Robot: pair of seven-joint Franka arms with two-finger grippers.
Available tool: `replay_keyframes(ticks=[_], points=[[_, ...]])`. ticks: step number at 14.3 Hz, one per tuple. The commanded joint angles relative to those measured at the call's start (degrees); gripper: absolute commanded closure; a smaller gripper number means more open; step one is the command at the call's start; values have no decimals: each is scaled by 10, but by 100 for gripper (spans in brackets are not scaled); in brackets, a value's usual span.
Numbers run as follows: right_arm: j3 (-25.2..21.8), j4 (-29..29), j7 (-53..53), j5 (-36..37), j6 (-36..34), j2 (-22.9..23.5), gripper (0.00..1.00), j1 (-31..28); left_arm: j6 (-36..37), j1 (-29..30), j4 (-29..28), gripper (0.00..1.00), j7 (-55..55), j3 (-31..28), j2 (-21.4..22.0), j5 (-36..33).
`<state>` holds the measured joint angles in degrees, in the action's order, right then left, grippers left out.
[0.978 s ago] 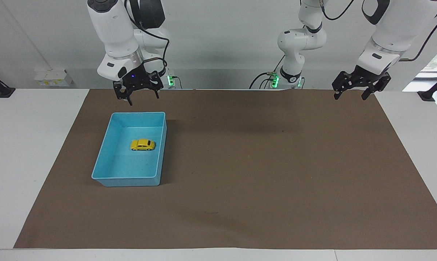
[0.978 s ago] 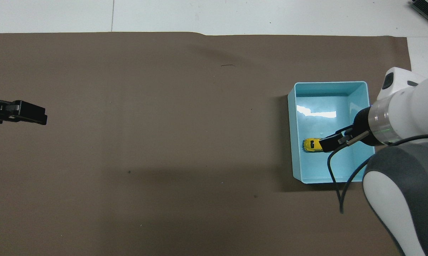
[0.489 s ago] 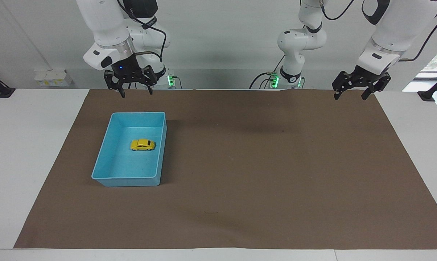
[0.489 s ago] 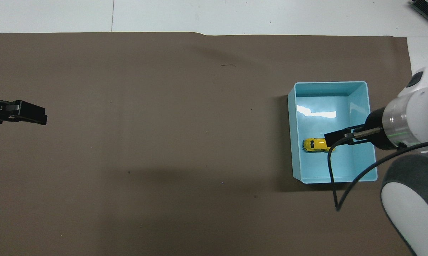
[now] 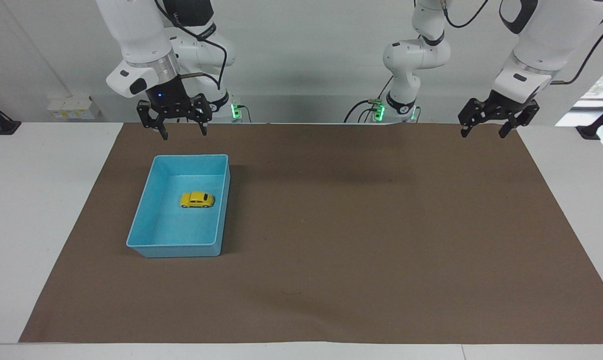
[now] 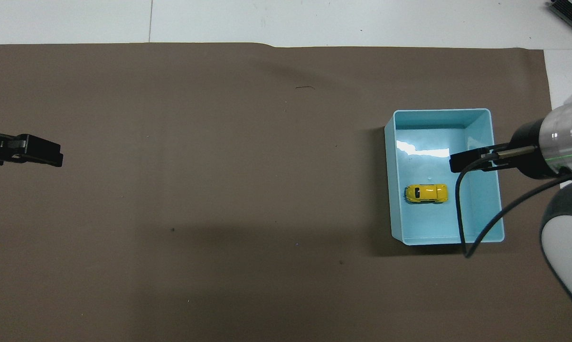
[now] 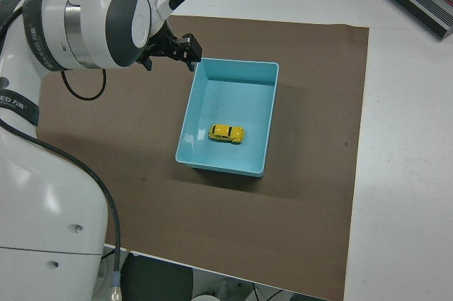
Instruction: Wind up and store yellow beetle car
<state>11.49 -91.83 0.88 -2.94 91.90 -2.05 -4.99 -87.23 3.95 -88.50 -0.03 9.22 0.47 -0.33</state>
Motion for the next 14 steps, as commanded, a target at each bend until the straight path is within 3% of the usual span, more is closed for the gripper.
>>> replay_keyframes(ticks=[1, 14], points=[[4, 76, 16, 0, -43, 47, 0, -5, 9, 3, 0, 0, 3, -1, 7, 7], [3, 74, 64, 47, -59, 42, 0, 3, 9, 3, 0, 0, 4, 0, 7, 7]])
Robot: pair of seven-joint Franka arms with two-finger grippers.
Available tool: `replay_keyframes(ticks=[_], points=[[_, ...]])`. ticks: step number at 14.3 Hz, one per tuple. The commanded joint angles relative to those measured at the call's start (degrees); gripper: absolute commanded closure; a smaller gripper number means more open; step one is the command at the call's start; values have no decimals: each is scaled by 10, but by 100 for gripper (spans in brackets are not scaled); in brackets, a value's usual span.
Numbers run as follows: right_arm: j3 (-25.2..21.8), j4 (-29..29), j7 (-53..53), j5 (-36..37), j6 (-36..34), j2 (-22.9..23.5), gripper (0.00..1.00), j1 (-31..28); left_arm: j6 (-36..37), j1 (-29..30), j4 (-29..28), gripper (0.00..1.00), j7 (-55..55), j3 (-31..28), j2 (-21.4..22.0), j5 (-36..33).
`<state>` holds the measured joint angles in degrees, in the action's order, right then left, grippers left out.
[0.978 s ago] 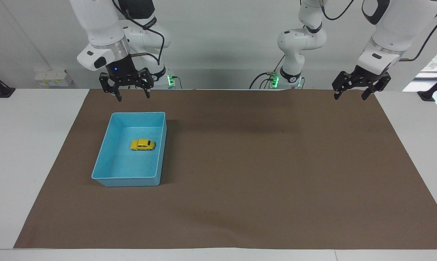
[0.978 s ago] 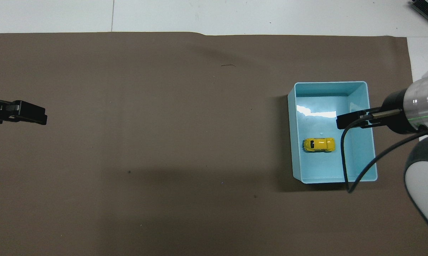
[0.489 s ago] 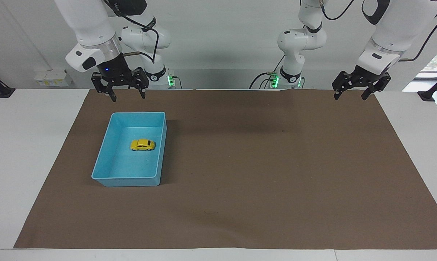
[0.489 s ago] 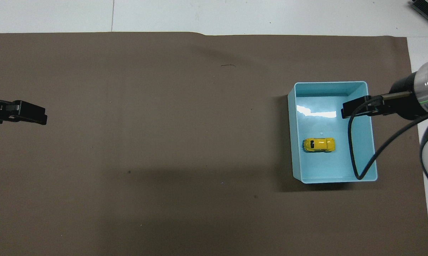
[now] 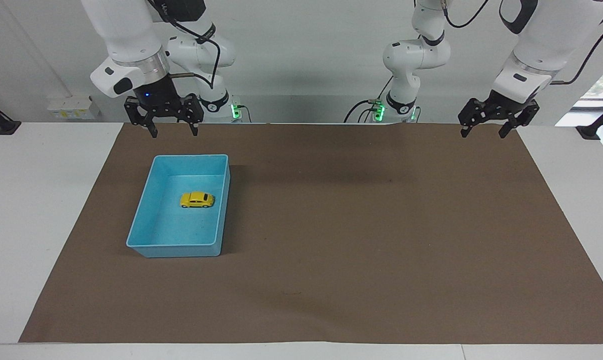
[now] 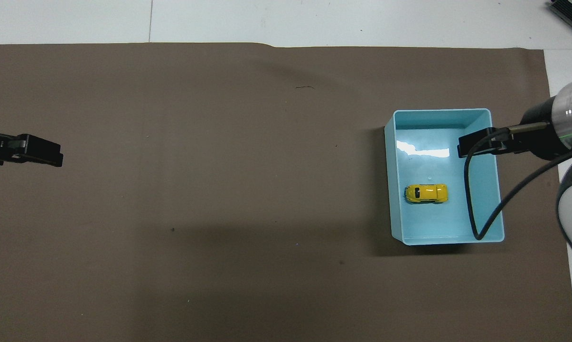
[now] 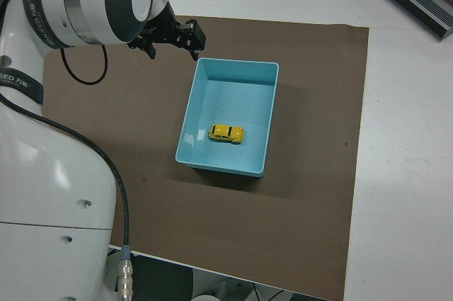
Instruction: Wind up and store yellow beetle car
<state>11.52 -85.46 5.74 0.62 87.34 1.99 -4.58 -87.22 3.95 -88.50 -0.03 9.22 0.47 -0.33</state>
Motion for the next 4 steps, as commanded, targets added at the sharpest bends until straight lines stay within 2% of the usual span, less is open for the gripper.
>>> replay_keyframes(ticks=[1, 4], points=[[3, 10, 18, 10, -14, 2, 0, -1, 9, 3, 0, 0, 4, 0, 7, 7], [3, 10, 28, 9, -13, 2, 0, -3, 9, 3, 0, 0, 3, 0, 7, 7]])
